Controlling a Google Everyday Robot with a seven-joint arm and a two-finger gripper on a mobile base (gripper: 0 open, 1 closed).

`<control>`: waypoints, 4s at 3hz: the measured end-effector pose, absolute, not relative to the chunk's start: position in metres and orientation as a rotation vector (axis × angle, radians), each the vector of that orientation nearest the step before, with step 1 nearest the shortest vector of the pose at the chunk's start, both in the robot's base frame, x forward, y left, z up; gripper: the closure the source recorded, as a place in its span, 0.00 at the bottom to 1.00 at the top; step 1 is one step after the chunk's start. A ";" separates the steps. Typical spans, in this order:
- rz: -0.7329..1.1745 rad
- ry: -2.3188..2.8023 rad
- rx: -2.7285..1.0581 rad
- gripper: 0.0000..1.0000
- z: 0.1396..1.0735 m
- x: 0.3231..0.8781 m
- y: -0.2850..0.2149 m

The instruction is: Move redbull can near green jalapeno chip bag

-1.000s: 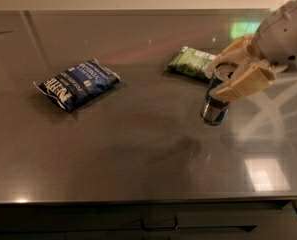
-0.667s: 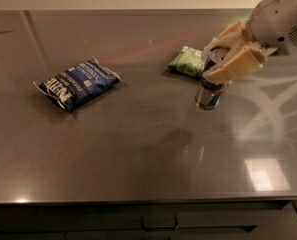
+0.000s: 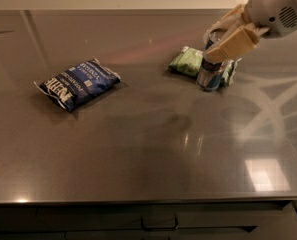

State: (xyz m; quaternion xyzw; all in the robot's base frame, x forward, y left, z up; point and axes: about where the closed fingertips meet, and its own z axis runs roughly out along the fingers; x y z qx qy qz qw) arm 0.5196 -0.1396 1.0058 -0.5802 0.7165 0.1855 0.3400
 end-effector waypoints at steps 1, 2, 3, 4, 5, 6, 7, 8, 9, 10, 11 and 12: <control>0.462 1.917 -1.435 1.00 1.002 0.547 -0.158; 0.462 1.959 -1.384 1.00 0.992 0.567 -0.171; 0.477 1.997 -1.354 1.00 0.978 0.578 -0.178; 0.503 2.028 -1.332 1.00 0.964 0.582 -0.180; 0.514 2.047 -1.314 1.00 0.954 0.586 -0.182; 0.519 2.063 -1.289 1.00 0.944 0.592 -0.187; 0.514 2.065 -1.279 0.83 0.939 0.597 -0.190; 0.499 2.075 -1.274 0.60 0.935 0.602 -0.194; 0.477 2.087 -1.274 0.38 0.933 0.605 -0.197; 0.480 2.087 -1.277 0.13 0.931 0.605 -0.195; 0.484 2.086 -1.281 0.00 0.930 0.606 -0.193; 0.484 2.086 -1.281 0.00 0.930 0.606 -0.193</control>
Offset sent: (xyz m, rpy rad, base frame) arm 0.0707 -0.0520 -0.0246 0.0168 0.0536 -0.1787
